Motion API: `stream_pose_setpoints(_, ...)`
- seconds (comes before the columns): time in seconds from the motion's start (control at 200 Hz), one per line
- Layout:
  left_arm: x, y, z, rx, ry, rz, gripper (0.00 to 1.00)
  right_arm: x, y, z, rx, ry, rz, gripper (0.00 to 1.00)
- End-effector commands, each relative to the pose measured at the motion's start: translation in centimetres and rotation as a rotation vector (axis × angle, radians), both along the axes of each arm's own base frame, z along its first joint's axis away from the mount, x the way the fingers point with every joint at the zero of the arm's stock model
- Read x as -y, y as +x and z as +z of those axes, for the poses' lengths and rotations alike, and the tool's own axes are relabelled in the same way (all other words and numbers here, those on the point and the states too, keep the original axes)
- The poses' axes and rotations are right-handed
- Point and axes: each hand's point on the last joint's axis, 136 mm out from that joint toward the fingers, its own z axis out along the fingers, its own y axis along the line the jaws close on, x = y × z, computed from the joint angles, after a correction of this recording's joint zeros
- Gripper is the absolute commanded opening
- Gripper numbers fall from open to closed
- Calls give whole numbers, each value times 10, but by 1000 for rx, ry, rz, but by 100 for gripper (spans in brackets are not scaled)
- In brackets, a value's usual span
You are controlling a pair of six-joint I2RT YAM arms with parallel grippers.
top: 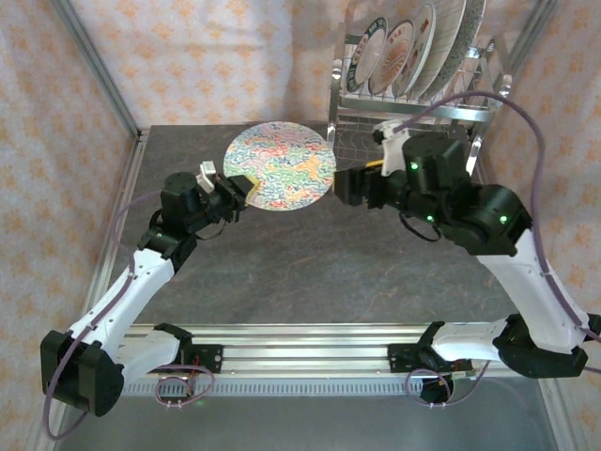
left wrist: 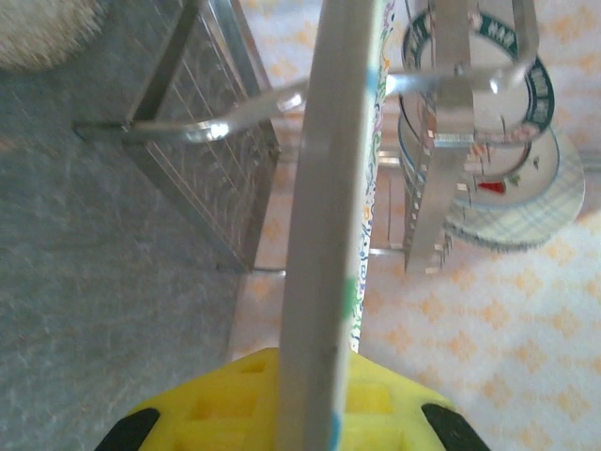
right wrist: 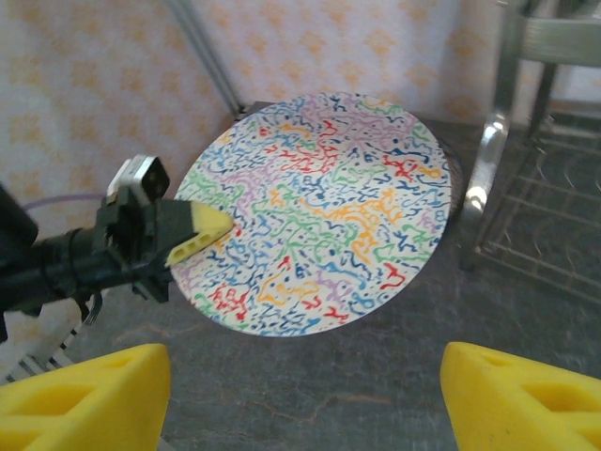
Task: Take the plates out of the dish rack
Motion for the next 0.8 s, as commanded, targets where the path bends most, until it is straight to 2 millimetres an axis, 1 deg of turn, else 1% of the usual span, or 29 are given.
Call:
stream_pose_setpoints(0.0, -13, 5, 20, 111, 0, 24, 0, -16, 10, 17, 161, -27, 39, 76)
stream_pose_setpoints(0.115, -28, 20, 10, 115, 13, 76, 0, -32, 11, 12, 217, -59, 95, 76)
stream_pose_setpoints(0.2, -36, 31, 0, 115, 23, 114, 0, -38, 14, 15, 272, -52, 108, 78)
stream_pose_setpoints(0.315, -47, 46, -16, 109, 53, 160, 0, -41, 24, 11, 293, -83, 87, 81)
stream_pose_setpoints(0.43, -52, 62, -32, 110, 83, 187, 0, -48, 31, 8, 294, -90, 82, 82)
stream_pose_setpoints(0.485, -54, 70, -37, 119, 95, 201, 0, -50, 33, 8, 298, -83, 80, 82)
stream_pose_setpoints(0.596, -56, 87, -54, 118, 112, 220, 0, -54, 35, 10, 307, -72, 78, 83)
stream_pose_setpoints(0.676, -59, 99, -67, 116, 116, 239, 0, -52, 39, 11, 312, -70, 52, 84)
stream_pose_setpoints(0.796, -59, 117, -80, 118, 123, 252, 0, -48, 45, 15, 329, -68, 6, 85)
